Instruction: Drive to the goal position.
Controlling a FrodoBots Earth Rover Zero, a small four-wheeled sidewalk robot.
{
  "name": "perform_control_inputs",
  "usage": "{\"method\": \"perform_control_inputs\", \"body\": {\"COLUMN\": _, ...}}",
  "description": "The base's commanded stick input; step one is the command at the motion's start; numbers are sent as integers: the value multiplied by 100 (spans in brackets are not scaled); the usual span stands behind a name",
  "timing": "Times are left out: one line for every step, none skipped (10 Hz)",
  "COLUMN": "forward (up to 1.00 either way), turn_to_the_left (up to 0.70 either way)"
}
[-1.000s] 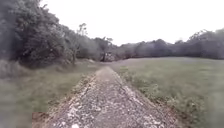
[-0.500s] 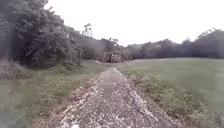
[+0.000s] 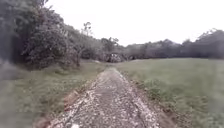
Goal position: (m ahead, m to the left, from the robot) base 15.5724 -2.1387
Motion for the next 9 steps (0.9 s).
{"method": "perform_control_inputs", "body": {"forward": 70, "turn_to_the_left": 32}}
{"method": "perform_control_inputs", "body": {"forward": 70, "turn_to_the_left": 16}}
{"method": "perform_control_inputs", "body": {"forward": 70, "turn_to_the_left": 0}}
{"method": "perform_control_inputs", "body": {"forward": 70, "turn_to_the_left": 0}}
{"method": "perform_control_inputs", "body": {"forward": 70, "turn_to_the_left": 0}}
{"method": "perform_control_inputs", "body": {"forward": 70, "turn_to_the_left": 0}}
{"method": "perform_control_inputs", "body": {"forward": 70, "turn_to_the_left": 0}}
{"method": "perform_control_inputs", "body": {"forward": 70, "turn_to_the_left": 0}}
{"method": "perform_control_inputs", "body": {"forward": 70, "turn_to_the_left": 0}}
